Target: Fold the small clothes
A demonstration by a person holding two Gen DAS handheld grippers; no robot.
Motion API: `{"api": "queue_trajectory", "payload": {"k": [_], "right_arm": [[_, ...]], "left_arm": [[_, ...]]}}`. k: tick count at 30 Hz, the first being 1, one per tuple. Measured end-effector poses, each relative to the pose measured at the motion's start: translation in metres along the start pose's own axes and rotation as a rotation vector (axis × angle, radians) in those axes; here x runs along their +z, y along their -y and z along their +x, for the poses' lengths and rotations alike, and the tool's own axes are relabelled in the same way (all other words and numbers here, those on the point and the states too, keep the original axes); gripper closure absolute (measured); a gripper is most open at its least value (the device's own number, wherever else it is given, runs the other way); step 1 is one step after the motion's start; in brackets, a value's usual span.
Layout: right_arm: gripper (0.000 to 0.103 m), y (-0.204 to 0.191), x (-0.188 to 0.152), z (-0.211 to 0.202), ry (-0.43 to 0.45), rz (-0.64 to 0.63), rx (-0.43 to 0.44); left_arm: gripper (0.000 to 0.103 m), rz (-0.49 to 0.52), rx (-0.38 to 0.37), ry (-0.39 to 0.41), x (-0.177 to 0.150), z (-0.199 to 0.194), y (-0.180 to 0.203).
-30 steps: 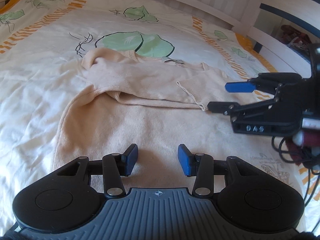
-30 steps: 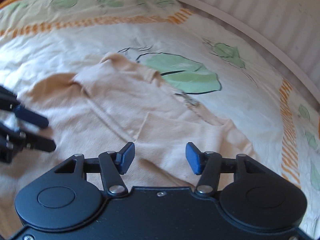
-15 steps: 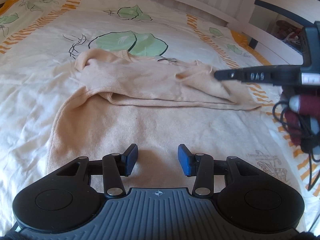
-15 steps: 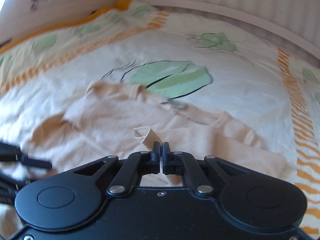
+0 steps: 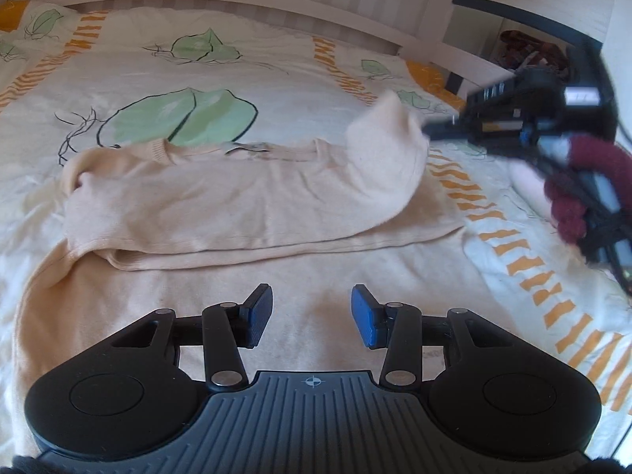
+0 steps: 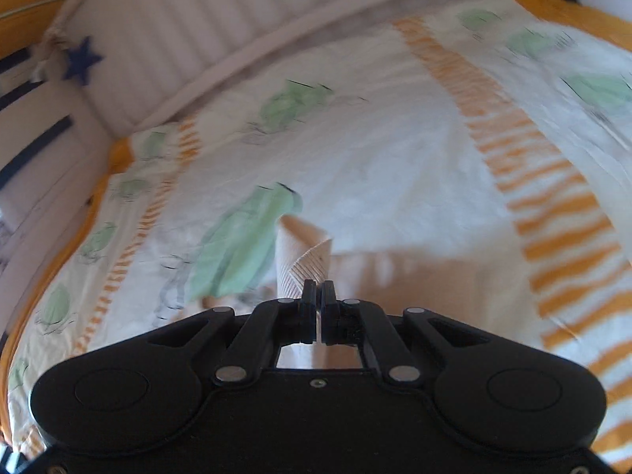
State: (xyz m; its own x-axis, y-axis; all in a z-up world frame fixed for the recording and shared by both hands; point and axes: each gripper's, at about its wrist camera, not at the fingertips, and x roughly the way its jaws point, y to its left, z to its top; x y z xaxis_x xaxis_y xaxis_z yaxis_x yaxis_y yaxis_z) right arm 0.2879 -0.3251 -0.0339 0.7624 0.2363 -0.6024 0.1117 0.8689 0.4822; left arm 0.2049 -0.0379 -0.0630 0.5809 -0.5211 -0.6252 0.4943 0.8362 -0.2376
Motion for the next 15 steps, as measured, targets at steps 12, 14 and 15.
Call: {"api": "queue_trajectory", "payload": {"k": [12, 14, 15], "right_arm": [[0.033, 0.062, -0.028, 0.019, -0.087, 0.135, 0.118], [0.034, 0.065, -0.028, 0.024, -0.087, 0.166, 0.131], [0.044, 0.066, -0.028, 0.027, -0.09, 0.177, 0.139]], "left_arm": [[0.06, 0.006, 0.033, -0.048, -0.01, -0.004, -0.005], [0.06, 0.006, 0.038, -0.051, -0.01, -0.004, -0.006], [0.06, 0.008, 0.039, -0.052, -0.01, -0.004, -0.006]]}}
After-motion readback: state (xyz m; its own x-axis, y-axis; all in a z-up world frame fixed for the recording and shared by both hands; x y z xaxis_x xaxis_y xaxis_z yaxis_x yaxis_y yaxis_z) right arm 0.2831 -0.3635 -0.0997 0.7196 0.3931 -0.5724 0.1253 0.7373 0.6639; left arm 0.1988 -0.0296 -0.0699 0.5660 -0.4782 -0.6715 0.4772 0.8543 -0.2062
